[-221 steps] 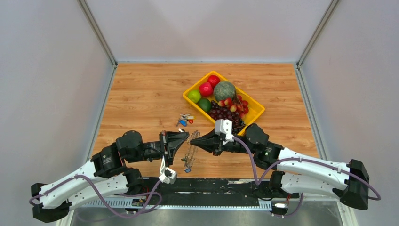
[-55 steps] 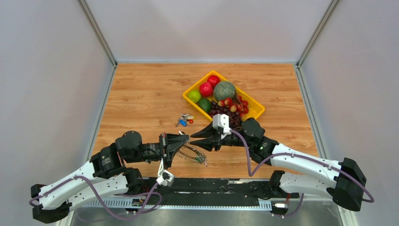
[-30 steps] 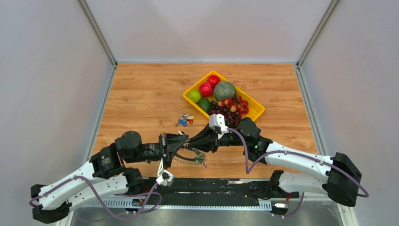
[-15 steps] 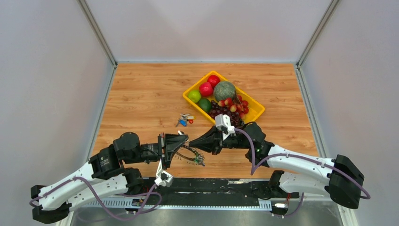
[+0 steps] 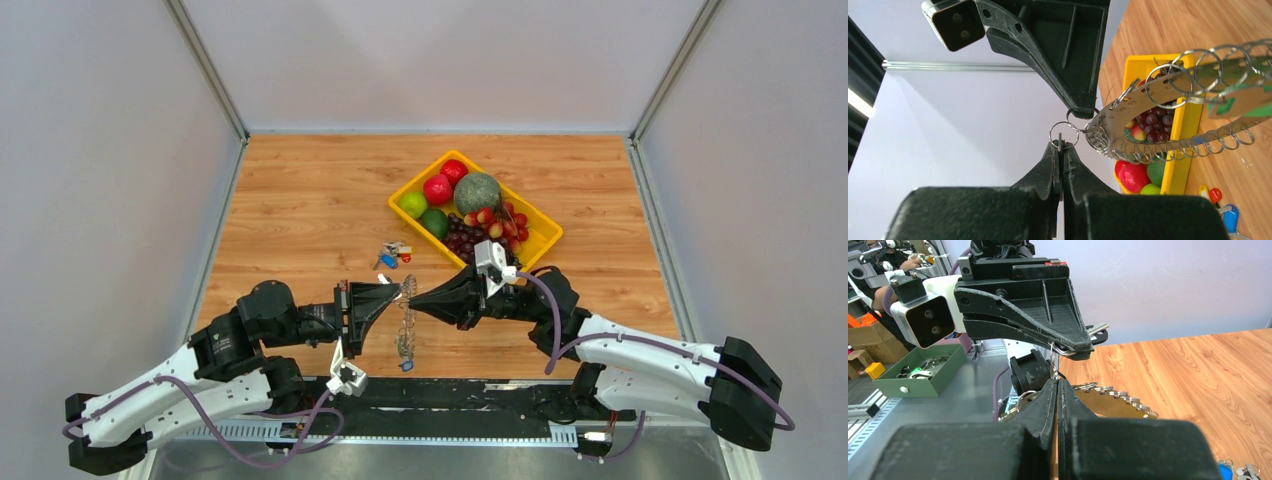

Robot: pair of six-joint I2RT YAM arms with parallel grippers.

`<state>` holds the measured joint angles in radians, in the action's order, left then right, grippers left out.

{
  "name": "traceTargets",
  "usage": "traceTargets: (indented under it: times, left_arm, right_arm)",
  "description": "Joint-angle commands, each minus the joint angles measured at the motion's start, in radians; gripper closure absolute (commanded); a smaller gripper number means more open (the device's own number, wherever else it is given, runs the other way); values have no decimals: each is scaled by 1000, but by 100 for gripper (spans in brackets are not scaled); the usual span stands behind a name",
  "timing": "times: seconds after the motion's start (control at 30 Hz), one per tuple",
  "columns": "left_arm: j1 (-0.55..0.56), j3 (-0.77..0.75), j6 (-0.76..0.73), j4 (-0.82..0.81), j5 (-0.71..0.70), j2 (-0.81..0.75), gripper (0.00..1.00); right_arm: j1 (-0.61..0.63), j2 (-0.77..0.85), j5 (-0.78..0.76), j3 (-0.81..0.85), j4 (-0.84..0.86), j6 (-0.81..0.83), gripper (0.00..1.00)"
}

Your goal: Remove the keys from the keyring

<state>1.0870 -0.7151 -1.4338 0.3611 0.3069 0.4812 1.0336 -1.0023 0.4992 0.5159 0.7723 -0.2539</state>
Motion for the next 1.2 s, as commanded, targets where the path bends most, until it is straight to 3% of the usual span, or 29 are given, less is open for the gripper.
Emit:
traceTargets:
  times: [0.0,0.47,1.17]
  left_arm:
    - [2,-7,11,-61,24,-7,100]
    - [2,-47,104,-42,14,50,100]
    - [2,-119,188,32,-16,156,100]
  right_arm:
    - [6,39,-22,-9,82,-33,100]
    - [39,28,27,47,3,57,100]
    - [134,20,-83,148,-234,245,100]
